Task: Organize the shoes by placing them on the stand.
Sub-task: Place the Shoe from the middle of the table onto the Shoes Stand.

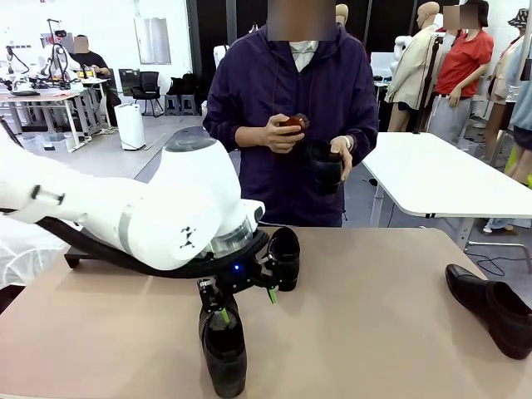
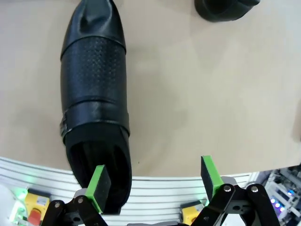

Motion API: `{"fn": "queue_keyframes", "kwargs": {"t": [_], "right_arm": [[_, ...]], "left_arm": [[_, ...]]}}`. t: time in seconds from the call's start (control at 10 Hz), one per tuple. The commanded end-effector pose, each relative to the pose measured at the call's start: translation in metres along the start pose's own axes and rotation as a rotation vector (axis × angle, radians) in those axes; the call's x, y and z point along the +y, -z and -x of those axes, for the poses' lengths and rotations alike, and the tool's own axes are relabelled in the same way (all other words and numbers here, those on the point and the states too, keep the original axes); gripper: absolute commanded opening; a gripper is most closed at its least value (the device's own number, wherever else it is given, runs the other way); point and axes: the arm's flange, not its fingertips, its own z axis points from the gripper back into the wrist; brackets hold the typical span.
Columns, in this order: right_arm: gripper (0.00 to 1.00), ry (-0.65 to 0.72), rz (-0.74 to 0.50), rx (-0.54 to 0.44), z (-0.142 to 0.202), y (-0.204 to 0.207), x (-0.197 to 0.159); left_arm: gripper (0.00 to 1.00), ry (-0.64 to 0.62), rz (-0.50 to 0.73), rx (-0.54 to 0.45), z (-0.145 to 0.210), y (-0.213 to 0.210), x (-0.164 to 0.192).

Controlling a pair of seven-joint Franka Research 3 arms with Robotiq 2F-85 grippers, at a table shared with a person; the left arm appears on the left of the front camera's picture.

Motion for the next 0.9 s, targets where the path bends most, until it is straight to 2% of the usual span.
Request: {"fn": "queue_keyframes", "kwargs": {"t": [0.0,0.6,0.7,0.8], "right_arm": [[1.00,-0.014,-0.004,0.000,-0.001,-0.002,0.000],[1.00,-0.014,-0.004,0.000,-0.001,-0.002,0.000],[1.00,-0.014,-0.004,0.000,-0.001,-0.002,0.000],[1.00,-0.014,-0.004,0.000,-0.001,-0.002,0.000]], "left_arm": [[1.00,0.008,-0.050,-0.019,-0.006,0.015,-0.017],[1.00,0.040,-0.156,0.075,-0.015,0.057,-0.020],[0.54,0.042,-0.190,0.072,-0.016,0.060,-0.021],[0.00,0.048,-0.194,0.077,-0.016,0.061,-0.021]]}}
